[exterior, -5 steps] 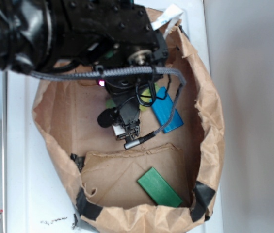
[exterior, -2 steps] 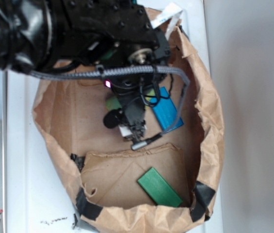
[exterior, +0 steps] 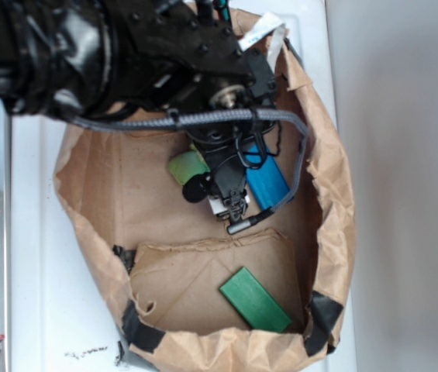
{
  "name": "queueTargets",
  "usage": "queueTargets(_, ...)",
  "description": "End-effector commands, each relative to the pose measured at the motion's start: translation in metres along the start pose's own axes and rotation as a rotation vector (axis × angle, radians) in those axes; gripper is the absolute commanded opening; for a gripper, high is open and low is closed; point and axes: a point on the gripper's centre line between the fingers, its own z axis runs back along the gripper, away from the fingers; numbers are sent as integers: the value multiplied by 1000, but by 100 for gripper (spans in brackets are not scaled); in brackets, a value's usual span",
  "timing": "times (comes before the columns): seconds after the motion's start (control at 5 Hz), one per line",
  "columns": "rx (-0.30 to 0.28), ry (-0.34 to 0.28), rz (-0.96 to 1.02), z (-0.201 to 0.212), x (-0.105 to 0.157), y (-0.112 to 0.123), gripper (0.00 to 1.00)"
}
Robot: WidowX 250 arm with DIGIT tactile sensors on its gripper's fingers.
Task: Grab the green animal.
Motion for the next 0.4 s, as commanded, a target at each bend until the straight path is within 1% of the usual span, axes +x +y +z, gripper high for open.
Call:
queueTargets(0.0, 24, -63, 8, 2, 15, 10, 100)
queueTargets(0.2, 37, -63, 4, -3, 16, 9, 100)
